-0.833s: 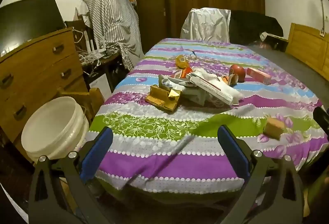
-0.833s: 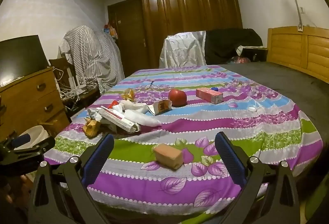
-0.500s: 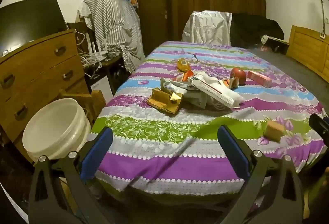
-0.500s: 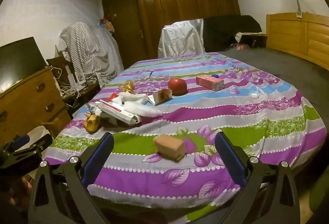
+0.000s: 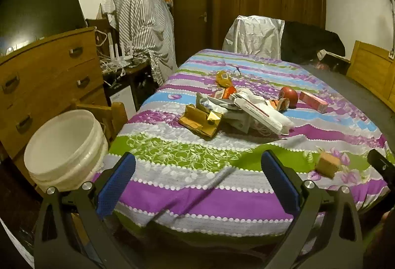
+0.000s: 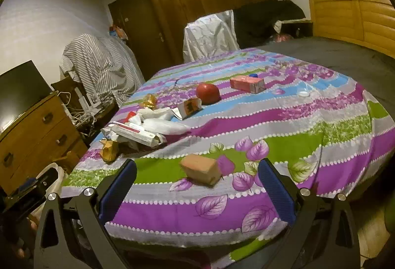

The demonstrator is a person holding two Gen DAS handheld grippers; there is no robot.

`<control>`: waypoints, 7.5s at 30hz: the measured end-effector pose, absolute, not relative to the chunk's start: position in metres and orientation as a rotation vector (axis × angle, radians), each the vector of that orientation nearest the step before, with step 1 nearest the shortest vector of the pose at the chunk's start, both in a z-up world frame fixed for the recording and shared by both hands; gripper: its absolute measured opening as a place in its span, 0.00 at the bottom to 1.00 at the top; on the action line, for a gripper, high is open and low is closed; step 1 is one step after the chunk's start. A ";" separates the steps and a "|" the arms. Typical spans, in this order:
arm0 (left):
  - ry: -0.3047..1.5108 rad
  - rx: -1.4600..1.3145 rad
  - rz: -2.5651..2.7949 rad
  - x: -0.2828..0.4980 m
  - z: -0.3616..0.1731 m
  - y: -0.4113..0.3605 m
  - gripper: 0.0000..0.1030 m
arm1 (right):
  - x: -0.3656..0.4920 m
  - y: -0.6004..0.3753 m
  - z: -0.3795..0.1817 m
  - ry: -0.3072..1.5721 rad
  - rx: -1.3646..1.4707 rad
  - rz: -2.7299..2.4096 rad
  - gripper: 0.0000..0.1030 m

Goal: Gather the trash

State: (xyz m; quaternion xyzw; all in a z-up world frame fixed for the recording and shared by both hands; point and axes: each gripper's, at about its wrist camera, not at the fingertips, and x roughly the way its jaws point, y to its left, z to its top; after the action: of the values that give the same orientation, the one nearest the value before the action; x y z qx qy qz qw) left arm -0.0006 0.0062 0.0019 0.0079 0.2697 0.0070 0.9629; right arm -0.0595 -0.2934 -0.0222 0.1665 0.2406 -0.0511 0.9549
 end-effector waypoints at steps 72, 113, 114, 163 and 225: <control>0.620 0.126 -0.018 0.018 -0.017 -0.005 0.95 | -0.033 -0.274 -0.044 0.599 0.204 -0.081 0.95; 0.843 -0.265 -0.242 0.153 -0.032 -0.061 0.95 | 0.040 -0.323 -0.105 0.703 0.270 0.200 0.27; 0.859 -0.295 -0.234 0.161 -0.036 -0.066 0.95 | 0.037 -0.324 -0.105 0.702 0.277 0.199 0.27; 0.737 -0.266 0.128 0.069 0.035 0.220 0.17 | 0.111 -0.023 0.013 0.749 0.072 0.691 0.27; 0.765 -0.263 0.070 0.089 0.003 0.372 0.17 | 0.197 0.228 0.012 0.990 -0.136 0.881 0.27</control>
State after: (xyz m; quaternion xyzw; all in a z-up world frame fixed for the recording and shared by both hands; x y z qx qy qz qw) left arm 0.0893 0.3718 0.0033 -0.1278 0.3723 0.0338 0.9187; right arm 0.1966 0.2278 0.0124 -0.0631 0.4592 0.4085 0.7863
